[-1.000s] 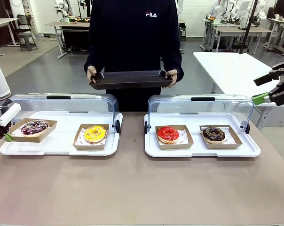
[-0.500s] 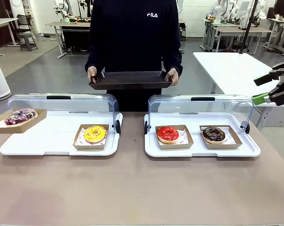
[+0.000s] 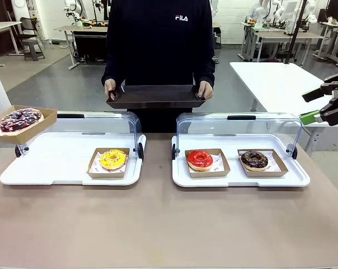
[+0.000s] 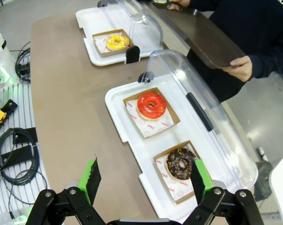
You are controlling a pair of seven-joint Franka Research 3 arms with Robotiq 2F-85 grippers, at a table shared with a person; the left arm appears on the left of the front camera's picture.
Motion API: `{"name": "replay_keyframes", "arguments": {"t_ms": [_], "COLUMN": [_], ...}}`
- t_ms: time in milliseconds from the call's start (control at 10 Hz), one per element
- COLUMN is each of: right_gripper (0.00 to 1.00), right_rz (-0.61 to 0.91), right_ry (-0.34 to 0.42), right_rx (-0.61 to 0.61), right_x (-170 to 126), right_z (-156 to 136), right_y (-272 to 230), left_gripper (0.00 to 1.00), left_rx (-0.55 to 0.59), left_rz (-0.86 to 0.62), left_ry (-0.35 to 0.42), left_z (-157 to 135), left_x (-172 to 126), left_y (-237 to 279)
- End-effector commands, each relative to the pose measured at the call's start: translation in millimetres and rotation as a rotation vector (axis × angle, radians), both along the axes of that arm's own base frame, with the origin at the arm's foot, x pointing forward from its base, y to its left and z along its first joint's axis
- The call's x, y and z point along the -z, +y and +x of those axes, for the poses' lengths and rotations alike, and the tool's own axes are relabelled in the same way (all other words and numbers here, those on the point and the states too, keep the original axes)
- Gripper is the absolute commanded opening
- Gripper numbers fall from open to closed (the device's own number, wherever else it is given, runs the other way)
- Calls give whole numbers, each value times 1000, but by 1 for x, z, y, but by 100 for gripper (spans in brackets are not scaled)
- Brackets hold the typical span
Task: Provide the desired donut to the person.
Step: Pick up and lift the Paper togo box containing the Donut pointed at by the person, then place the picked Paper togo box onto the Handle tray extended by the person.
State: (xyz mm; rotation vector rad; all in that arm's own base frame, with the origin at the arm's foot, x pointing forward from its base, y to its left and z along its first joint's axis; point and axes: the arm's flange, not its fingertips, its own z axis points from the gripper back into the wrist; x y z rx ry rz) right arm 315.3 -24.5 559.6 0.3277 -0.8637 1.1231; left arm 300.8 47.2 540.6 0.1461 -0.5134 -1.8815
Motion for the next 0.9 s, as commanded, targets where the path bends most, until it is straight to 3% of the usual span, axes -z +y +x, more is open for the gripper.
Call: {"name": "replay_keyframes", "arguments": {"t_ms": [0, 800], "right_gripper": [100, 100], "right_rz": [6, 6], "right_ry": [-2, -2], "right_rx": [-4, -4], "right_x": [1, 1], "right_z": [2, 2], "right_y": [1, 1], "left_gripper": [0, 0], "left_rx": [-36, -36], "left_rz": [-5, -5], "left_ry": [-15, -15], "left_z": [1, 1], "left_x": [-3, -3], "left_y": [9, 9]}}
